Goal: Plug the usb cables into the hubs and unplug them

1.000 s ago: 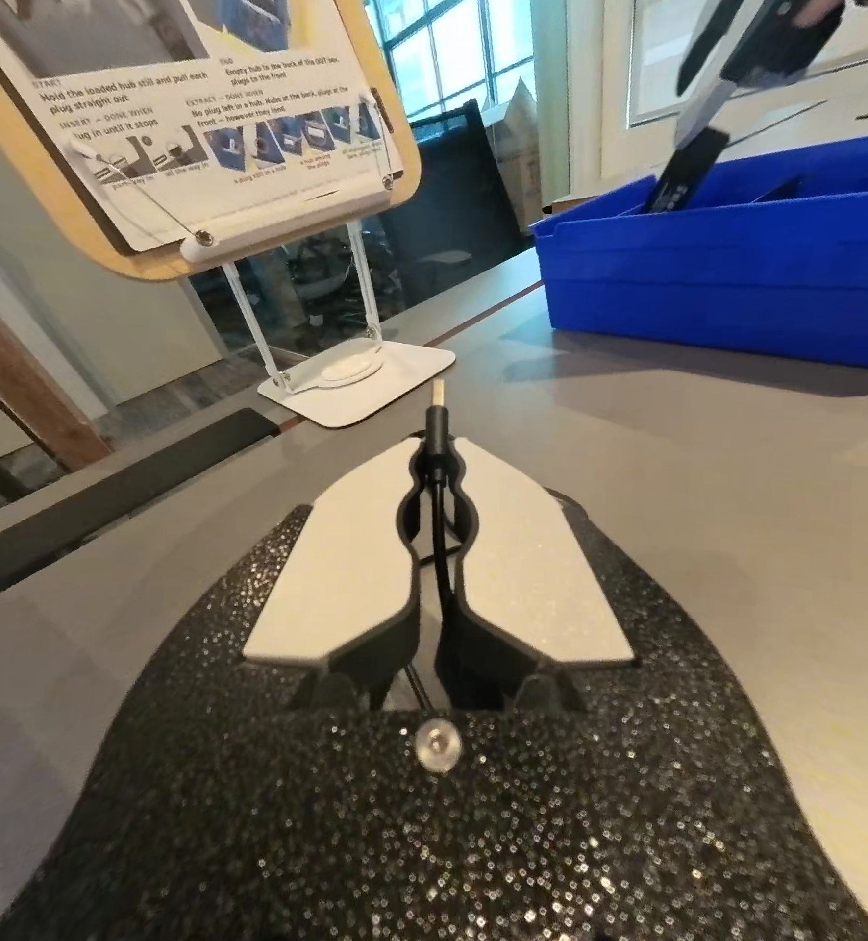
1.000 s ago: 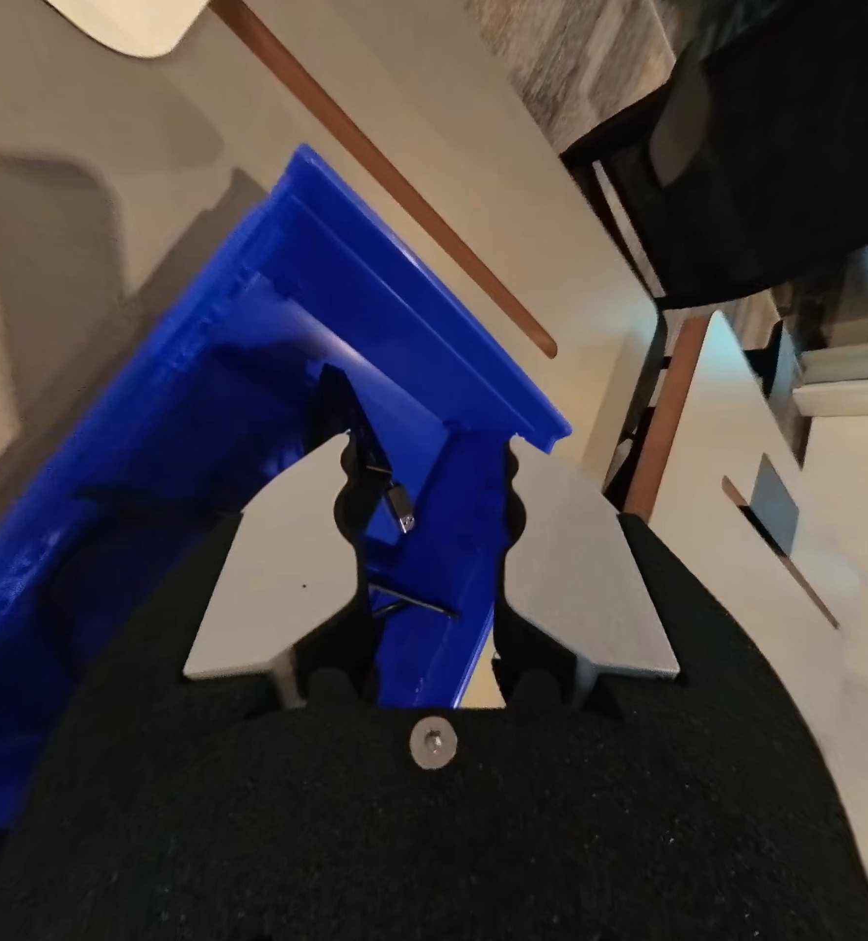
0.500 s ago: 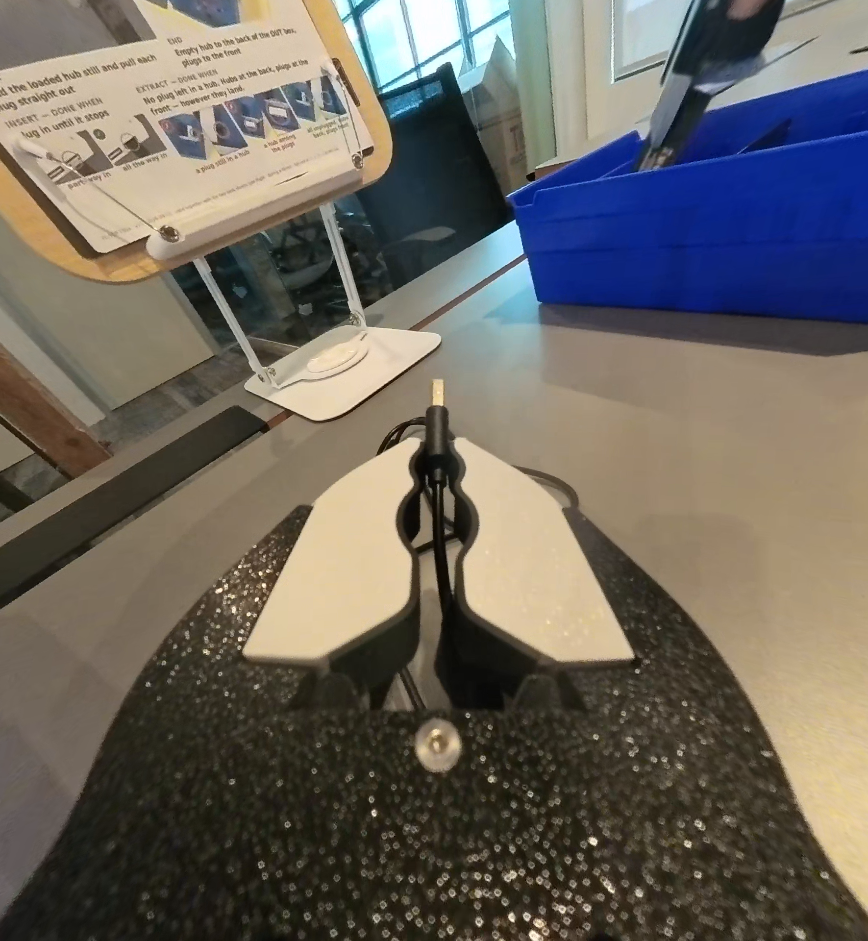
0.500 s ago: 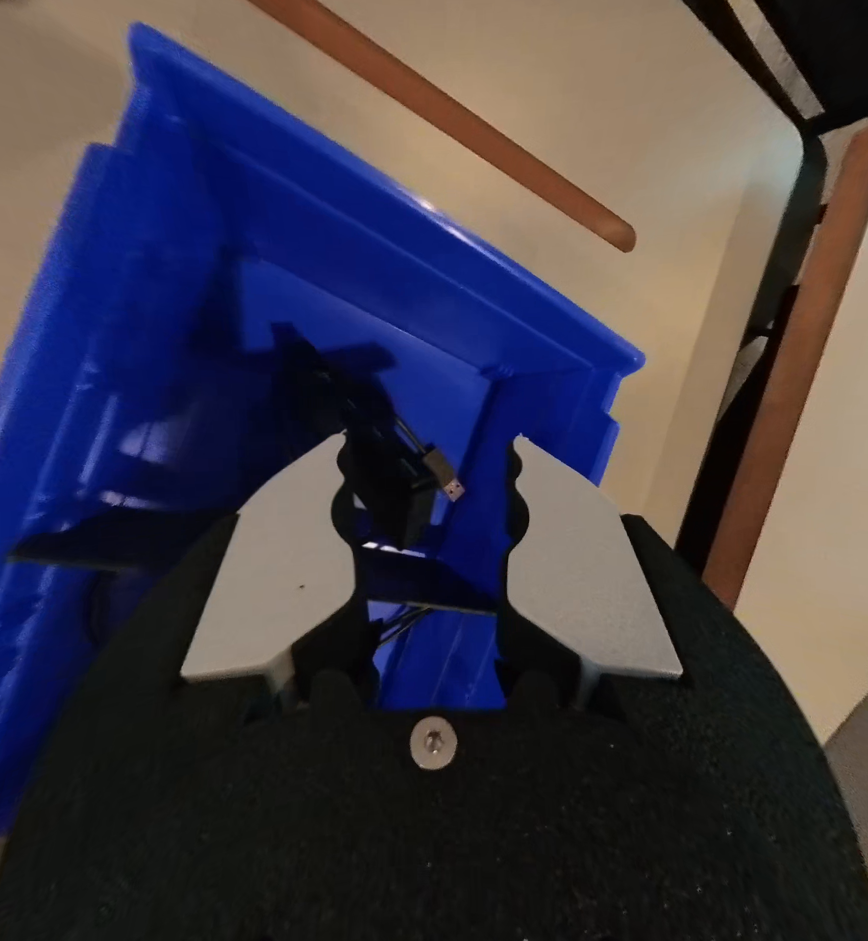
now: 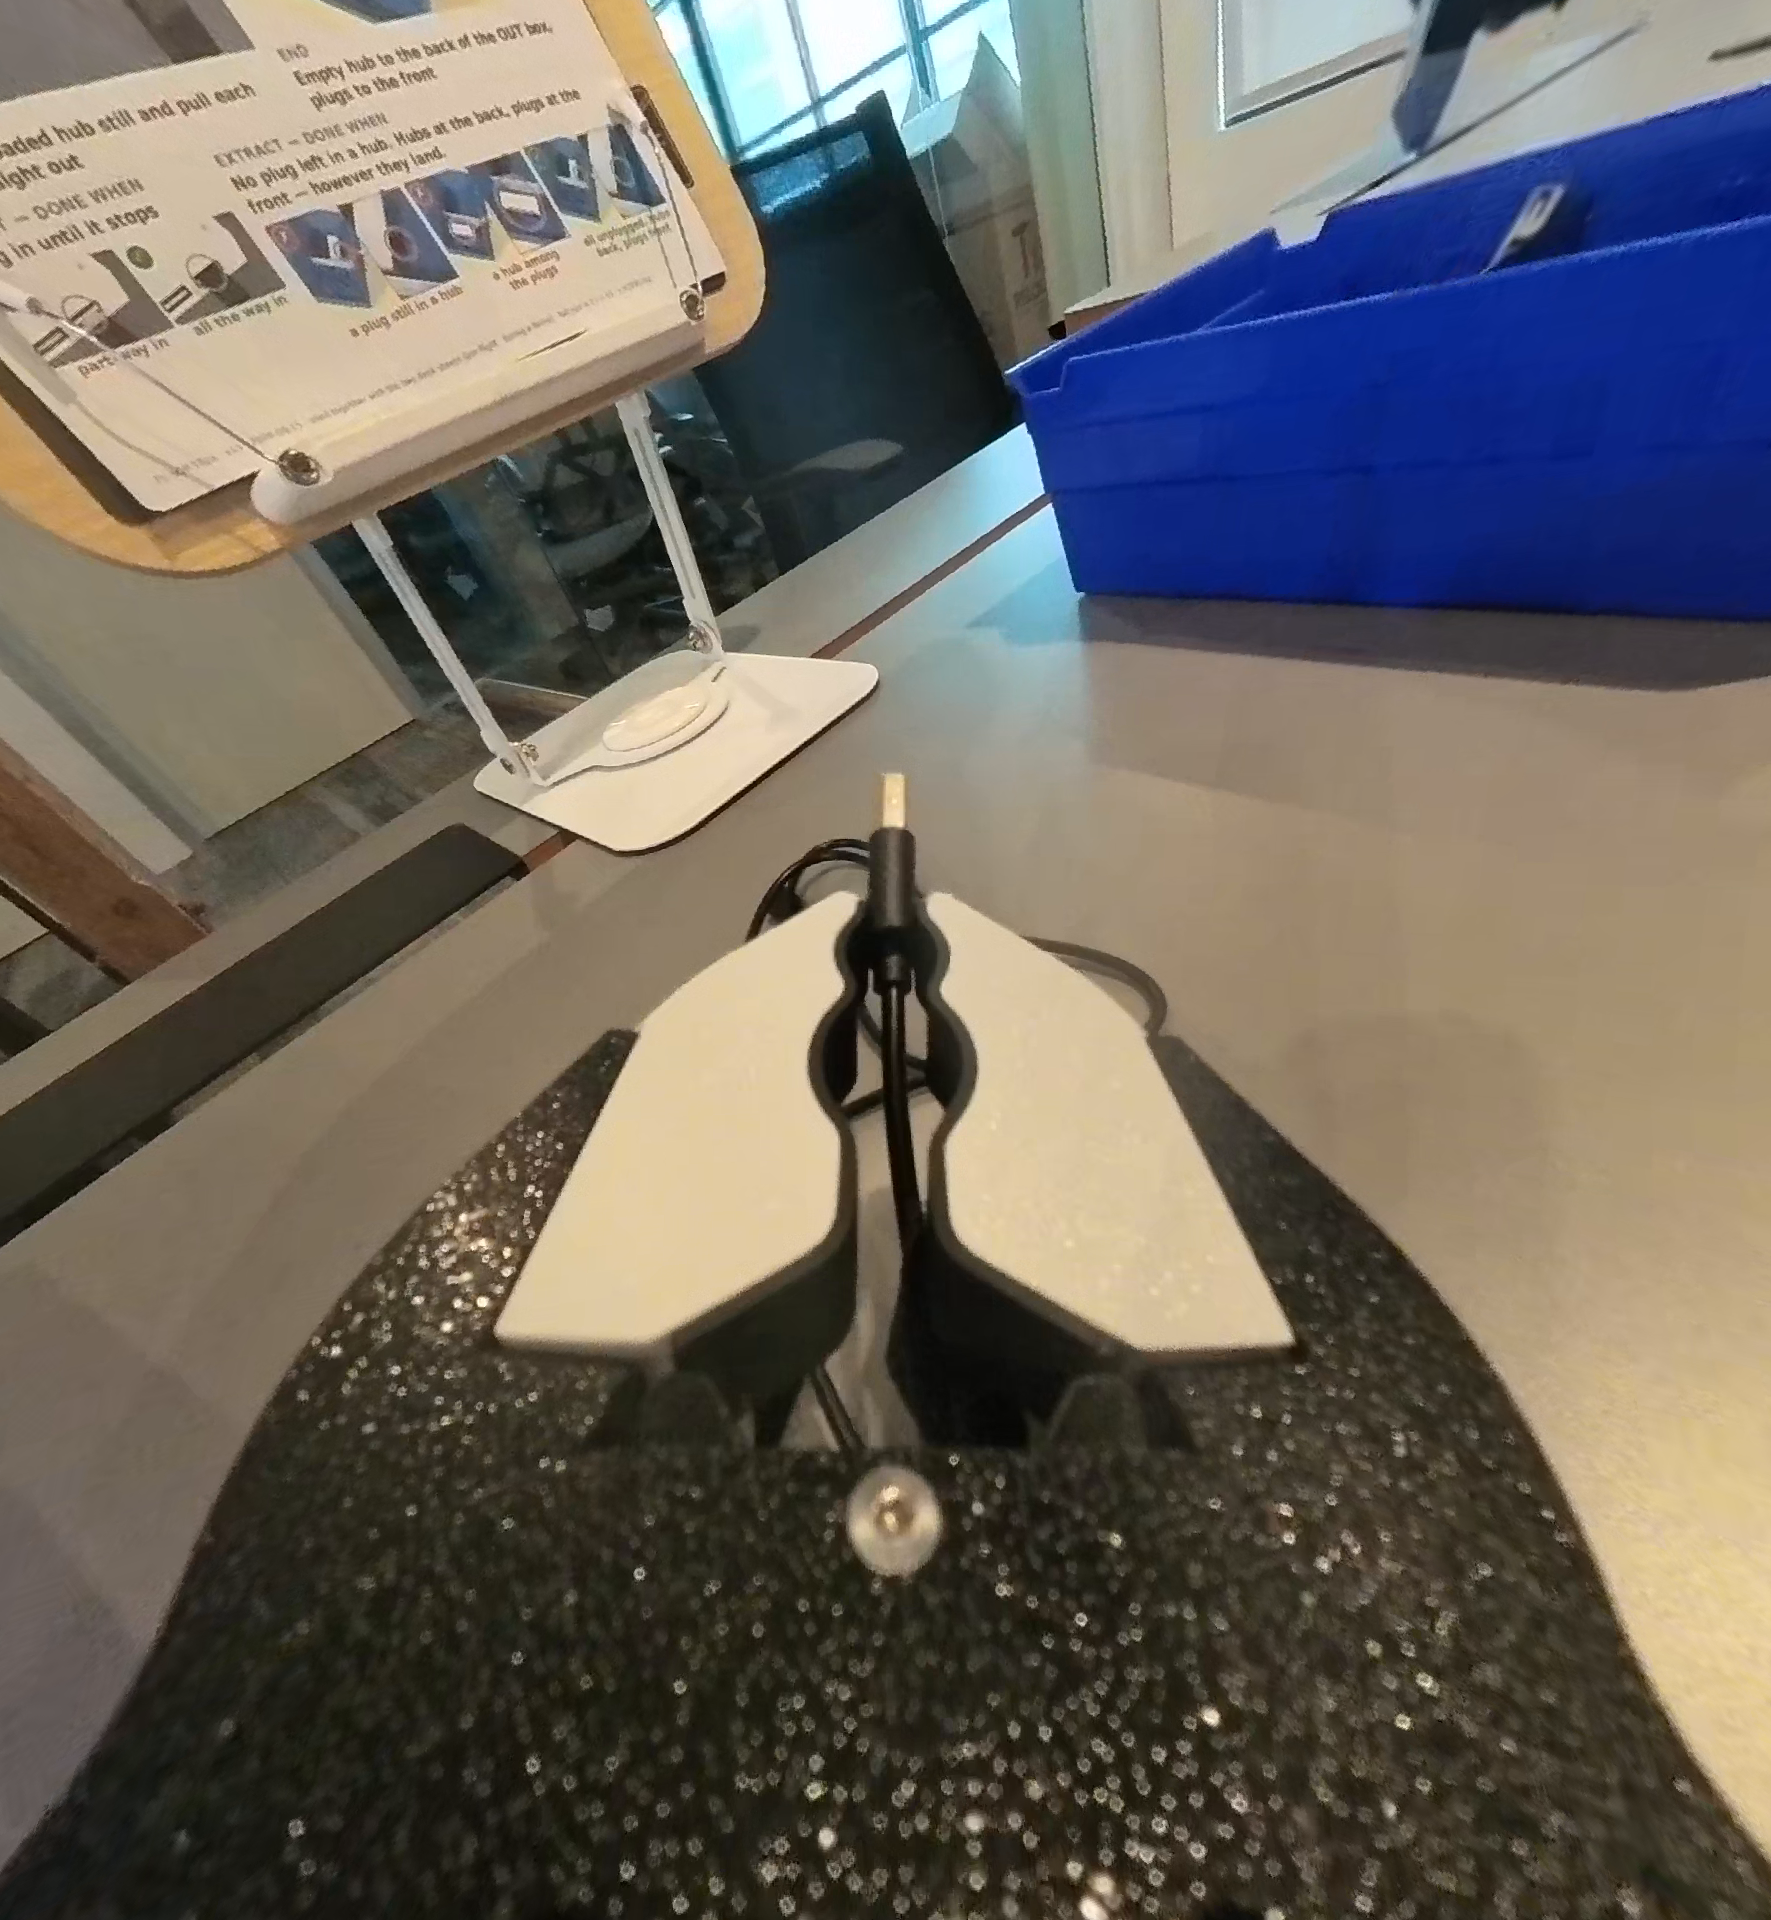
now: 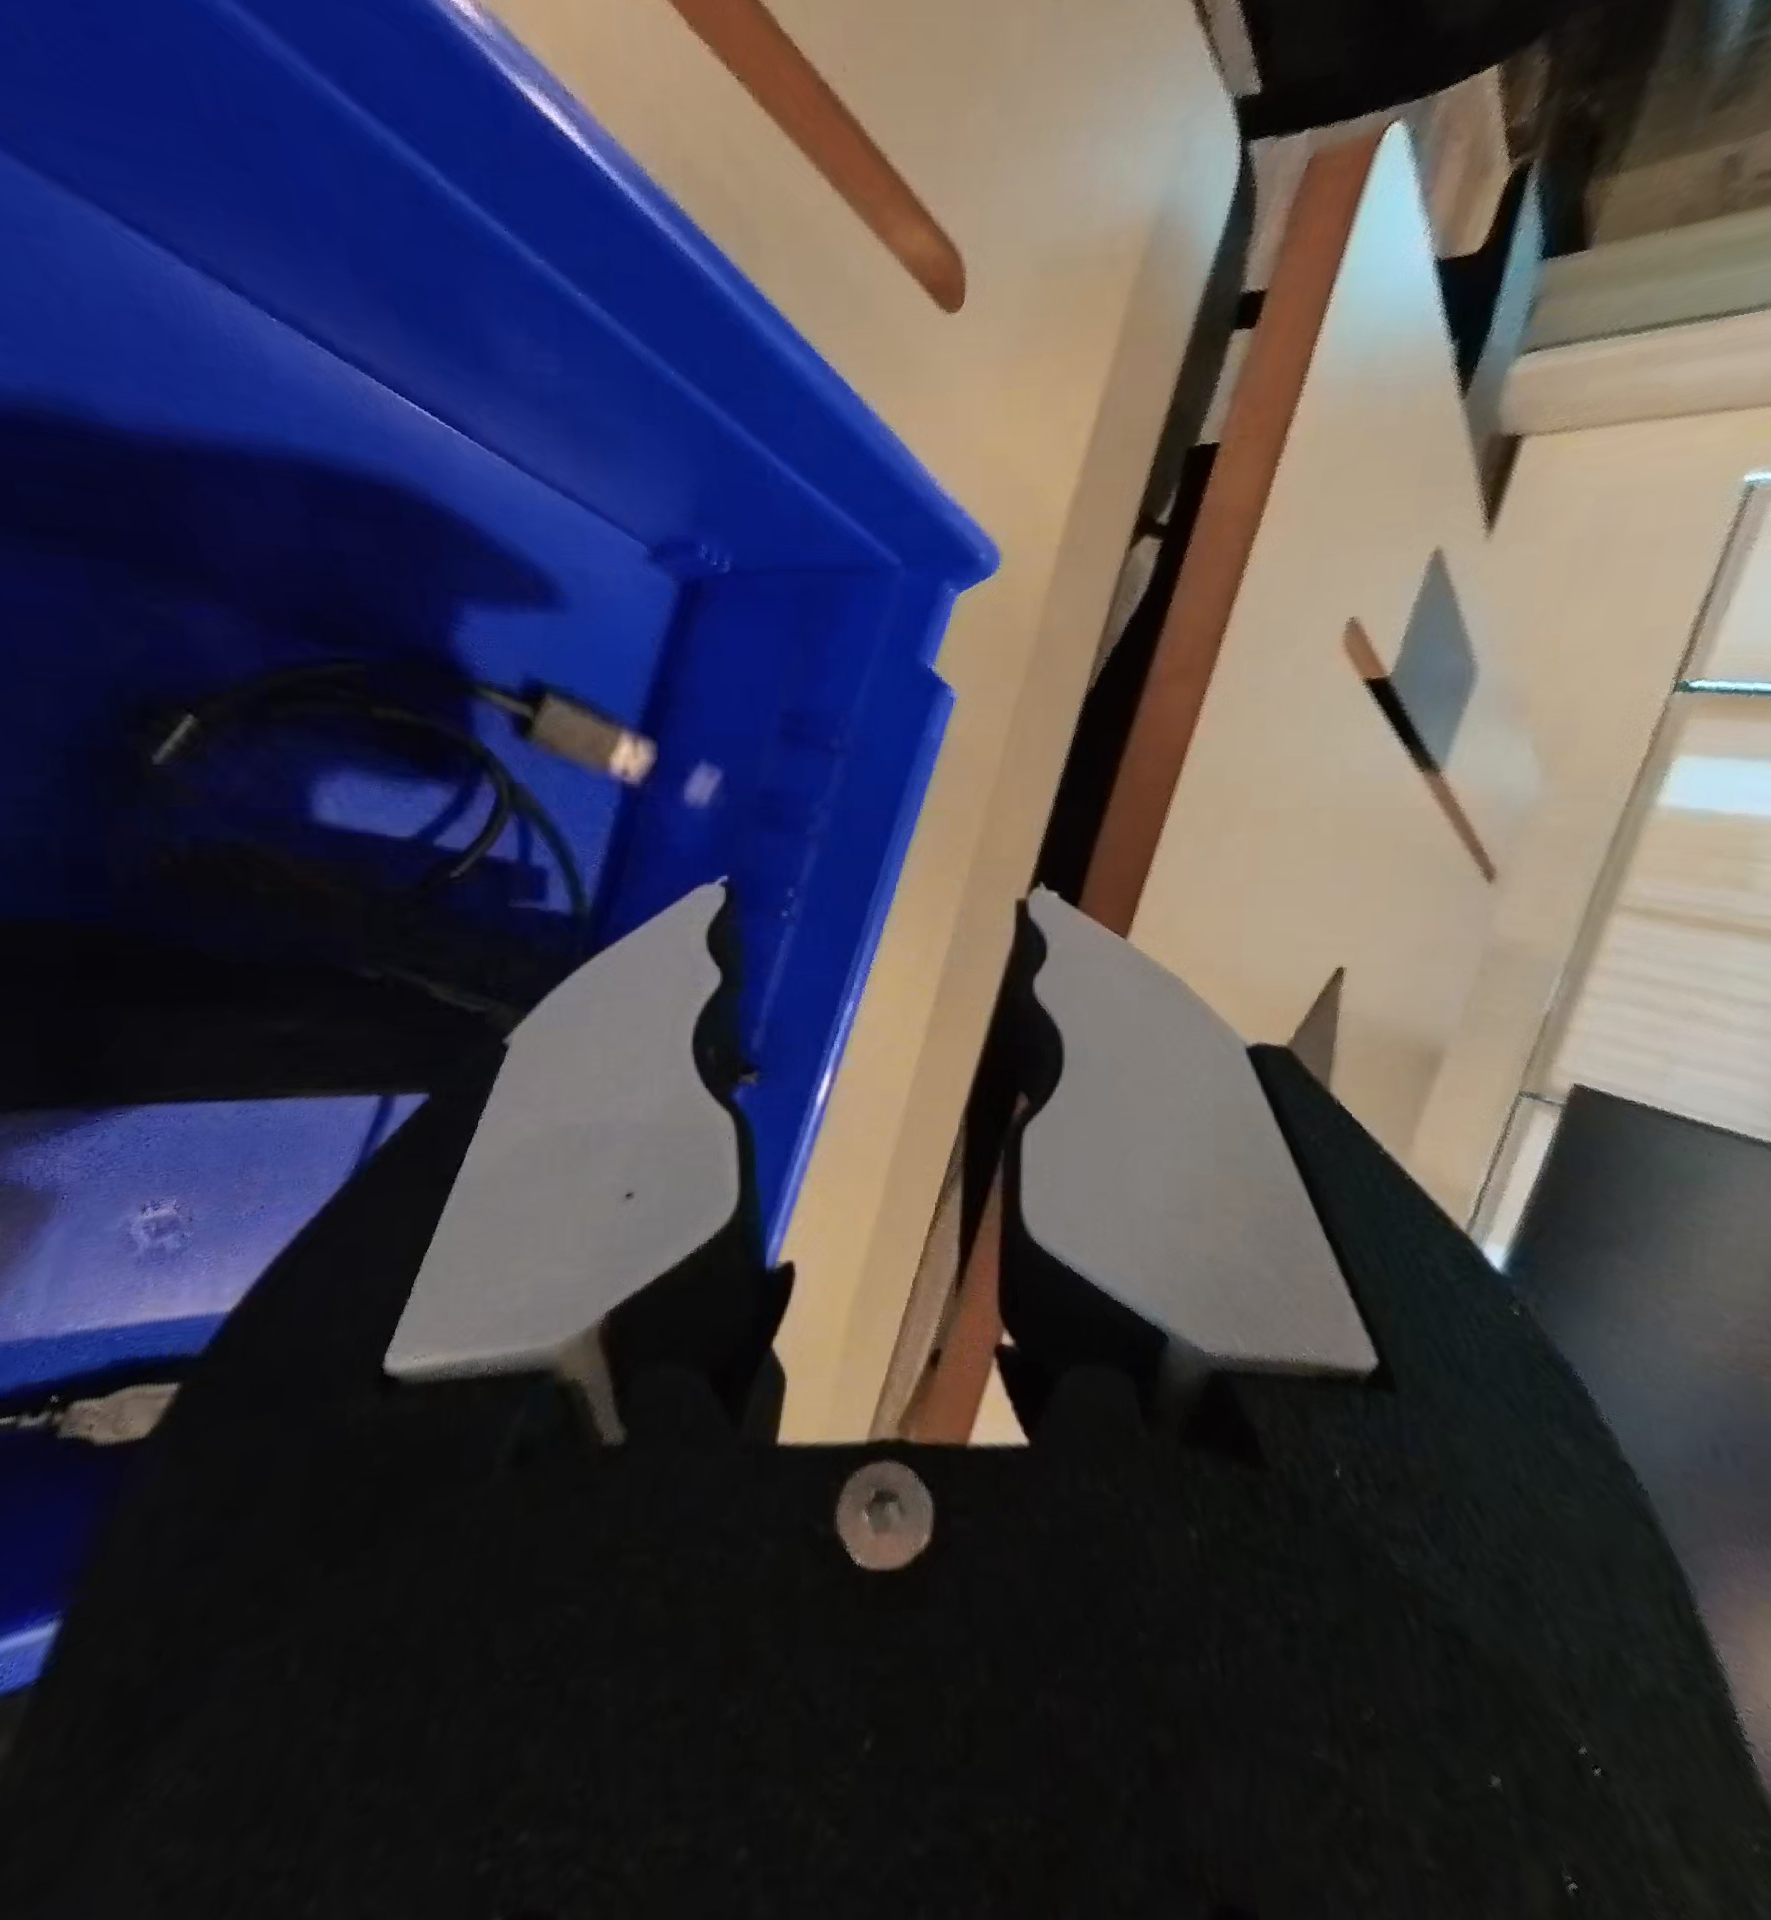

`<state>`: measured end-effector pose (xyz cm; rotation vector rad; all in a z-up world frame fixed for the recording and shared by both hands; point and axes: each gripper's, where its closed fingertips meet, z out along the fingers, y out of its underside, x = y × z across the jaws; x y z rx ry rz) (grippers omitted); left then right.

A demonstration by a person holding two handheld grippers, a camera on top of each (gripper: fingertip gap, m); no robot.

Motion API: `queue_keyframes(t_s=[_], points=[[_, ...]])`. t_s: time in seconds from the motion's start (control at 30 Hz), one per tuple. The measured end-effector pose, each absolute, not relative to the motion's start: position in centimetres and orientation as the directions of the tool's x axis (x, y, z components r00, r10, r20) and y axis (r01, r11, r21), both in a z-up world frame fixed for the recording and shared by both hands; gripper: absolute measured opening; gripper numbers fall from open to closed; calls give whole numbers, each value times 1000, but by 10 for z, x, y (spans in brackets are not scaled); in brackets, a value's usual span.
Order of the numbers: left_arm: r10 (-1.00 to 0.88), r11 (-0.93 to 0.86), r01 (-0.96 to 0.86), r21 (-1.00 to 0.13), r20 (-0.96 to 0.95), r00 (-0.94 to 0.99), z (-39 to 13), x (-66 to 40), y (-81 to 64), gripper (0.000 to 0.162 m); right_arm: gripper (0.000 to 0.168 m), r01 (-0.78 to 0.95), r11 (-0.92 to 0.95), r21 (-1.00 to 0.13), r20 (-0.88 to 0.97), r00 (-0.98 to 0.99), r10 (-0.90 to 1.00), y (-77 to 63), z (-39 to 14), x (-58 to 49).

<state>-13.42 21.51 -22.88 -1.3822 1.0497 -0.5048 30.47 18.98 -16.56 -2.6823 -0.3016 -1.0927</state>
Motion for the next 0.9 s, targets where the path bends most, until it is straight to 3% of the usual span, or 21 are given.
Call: queue_keyframes(t_s=[0.1, 0.3, 0.4, 0.47, 0.57, 0.7, 0.9], points=[[-822, 195, -294, -936, -319, 471, -231, -132, 213, 7, 50, 341, -916, -212, 711, 696, 95, 194, -147, 278], [-817, 207, -364, -908, -365, 446, -240, -130, 212, 9, 48, 546, -540, -641, 467, 835, 289, 206, -122, 86], [-860, 170, -316, -933, -297, 415, -235, -127, 202, 34, 48, 533, -323, -782, 383, 820, 425, 187, -120, -6], [-908, 137, -290, -947, -237, 346, -232, -125, 190, 55, 50, 516, -248, -820, 368, 807, 462, 179, -131, -38], [-942, 133, -407, -904, -243, 231, -244, -127, 182, 107, 50, 459, -187, -868, 338, 824, 455, 184, -159, -56], [-955, 171, -457, -873, -261, 141, -255, -145, 183, 111, 53, 369, -195, -909, 242, 847, 474, 194, -206, -64], [-915, 127, -406, -905, -264, 304, -245, -177, 224, 100, 75, 326, -329, -886, 106, 835, 540, 195, -262, -80]])
